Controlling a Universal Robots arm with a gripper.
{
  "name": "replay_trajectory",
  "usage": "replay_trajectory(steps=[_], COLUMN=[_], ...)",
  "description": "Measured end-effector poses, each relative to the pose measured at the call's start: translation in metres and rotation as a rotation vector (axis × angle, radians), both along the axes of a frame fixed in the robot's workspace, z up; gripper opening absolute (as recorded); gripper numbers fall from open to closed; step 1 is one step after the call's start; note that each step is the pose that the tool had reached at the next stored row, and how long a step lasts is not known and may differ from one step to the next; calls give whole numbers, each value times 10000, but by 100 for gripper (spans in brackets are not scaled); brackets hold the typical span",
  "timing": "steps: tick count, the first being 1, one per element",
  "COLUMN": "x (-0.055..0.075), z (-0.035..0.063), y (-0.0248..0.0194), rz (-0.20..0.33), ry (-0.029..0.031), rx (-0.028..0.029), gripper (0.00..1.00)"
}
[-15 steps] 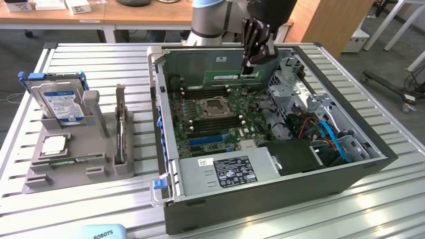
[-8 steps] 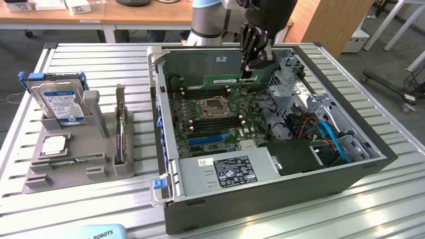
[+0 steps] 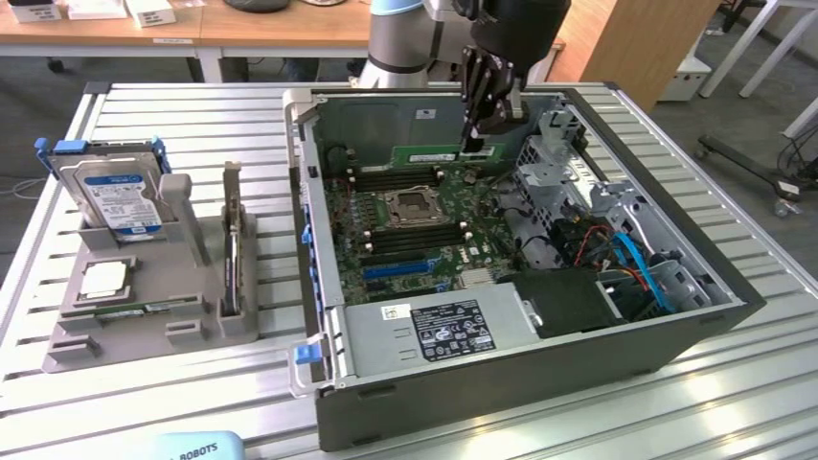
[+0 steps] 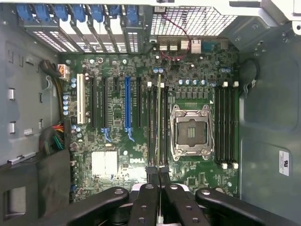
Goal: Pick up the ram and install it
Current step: 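Pick up the ram and move it above insertion slot, then insert the ram into the slot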
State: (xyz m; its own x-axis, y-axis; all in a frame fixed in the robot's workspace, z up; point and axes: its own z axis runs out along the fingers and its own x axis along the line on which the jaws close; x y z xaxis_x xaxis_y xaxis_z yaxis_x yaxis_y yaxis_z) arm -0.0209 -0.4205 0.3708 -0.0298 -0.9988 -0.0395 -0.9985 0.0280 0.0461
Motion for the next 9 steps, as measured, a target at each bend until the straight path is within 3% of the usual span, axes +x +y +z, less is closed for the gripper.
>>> replay_trajectory(steps=[4,9], x=[1,0], z=[-29,-29], y=[27,28], rz=[2,0], ry=[-2,0], rx=[8,5], gripper=[11,11])
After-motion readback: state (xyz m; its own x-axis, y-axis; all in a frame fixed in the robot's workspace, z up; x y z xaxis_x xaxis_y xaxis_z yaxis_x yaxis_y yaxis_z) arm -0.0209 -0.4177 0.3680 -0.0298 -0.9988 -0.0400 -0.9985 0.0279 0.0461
